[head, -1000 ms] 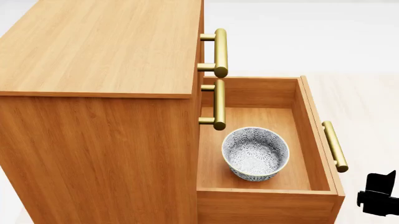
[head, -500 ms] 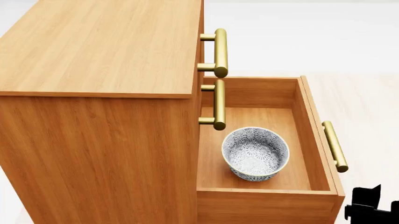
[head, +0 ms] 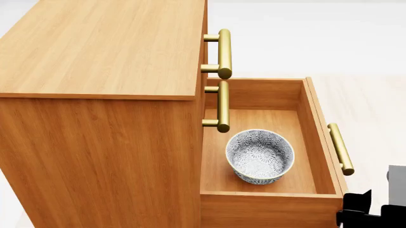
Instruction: Put the bowl in the bottom drawer of the cabinet and close it.
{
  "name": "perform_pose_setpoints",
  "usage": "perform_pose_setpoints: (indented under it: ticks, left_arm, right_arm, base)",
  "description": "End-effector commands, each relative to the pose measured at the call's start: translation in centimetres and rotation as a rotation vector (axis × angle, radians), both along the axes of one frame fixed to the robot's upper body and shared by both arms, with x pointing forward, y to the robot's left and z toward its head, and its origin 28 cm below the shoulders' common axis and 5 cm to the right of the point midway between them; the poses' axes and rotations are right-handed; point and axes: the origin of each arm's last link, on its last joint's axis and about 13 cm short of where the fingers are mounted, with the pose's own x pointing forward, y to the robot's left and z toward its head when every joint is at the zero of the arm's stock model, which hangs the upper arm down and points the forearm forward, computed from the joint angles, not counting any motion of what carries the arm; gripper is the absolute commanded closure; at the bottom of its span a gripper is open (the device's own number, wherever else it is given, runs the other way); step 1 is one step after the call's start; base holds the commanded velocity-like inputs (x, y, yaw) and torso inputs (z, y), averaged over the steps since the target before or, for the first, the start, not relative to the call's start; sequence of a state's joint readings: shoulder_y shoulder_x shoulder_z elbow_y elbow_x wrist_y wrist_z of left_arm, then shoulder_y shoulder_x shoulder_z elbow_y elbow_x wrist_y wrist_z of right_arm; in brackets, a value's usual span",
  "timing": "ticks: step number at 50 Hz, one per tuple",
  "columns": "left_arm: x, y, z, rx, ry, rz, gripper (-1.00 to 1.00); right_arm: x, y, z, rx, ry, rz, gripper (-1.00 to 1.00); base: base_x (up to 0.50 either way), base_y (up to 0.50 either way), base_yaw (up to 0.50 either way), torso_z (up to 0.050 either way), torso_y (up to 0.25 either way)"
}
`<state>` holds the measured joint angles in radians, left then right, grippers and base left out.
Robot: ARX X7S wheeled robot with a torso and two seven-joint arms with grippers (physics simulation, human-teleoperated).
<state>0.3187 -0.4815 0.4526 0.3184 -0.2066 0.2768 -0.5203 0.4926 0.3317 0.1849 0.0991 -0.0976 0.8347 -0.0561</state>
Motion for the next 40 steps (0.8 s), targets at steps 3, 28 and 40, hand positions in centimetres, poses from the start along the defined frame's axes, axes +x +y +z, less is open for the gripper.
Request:
perform_pose_setpoints:
  ticks: [3, 28, 40]
  left_arm:
    - [-0.01, 0.04, 0.01, 0.001, 0.002, 0.000, -1.00]
    - [0.02, 0.01, 0.17, -0.008, -0.001, 0.009, -1.00]
    - [-0.02, 0.01, 0.11, -0.004, 0.000, 0.002, -1.00]
  right_arm:
    - [0.07, 0.56, -0.15, 0.005, 0.008, 0.030, -1.00]
    - [0.05, 1.00, -0.09, 0.019, 0.012, 0.074, -1.00]
    - [-0.05, 1.47, 0.27, 0.019, 0.003, 0.092, -1.00]
  base:
    - [0.00, 0.00, 0.00, 0.000, 0.000]
    - [0.00, 0.00, 0.00, 0.000, 0.000]
    - [0.00, 0.00, 0.00, 0.000, 0.000]
